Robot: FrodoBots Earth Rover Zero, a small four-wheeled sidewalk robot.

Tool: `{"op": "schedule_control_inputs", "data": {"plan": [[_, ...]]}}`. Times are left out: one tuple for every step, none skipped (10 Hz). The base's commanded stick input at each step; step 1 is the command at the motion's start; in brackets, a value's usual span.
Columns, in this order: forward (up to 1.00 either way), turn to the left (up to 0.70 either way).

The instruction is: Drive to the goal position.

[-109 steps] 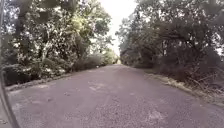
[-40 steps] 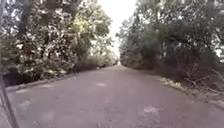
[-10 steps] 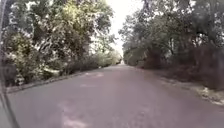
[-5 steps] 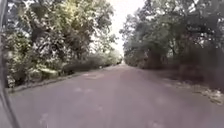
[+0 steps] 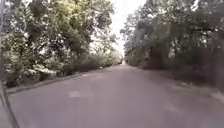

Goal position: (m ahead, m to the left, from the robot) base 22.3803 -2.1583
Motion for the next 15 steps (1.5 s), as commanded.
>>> {"op": "schedule_control_inputs", "data": {"plan": [[0.70,0.00],[0.70,0.00],[0.70,0.00],[0.70,0.00],[0.70,0.00],[0.70,-0.30],[0.70,-0.34],[0.70,-0.34],[0.70,0.00],[0.70,0.00],[0.70,0.00],[0.70,0.00],[0.70,0.00],[0.70,0.00],[0.70,0.00]]}}
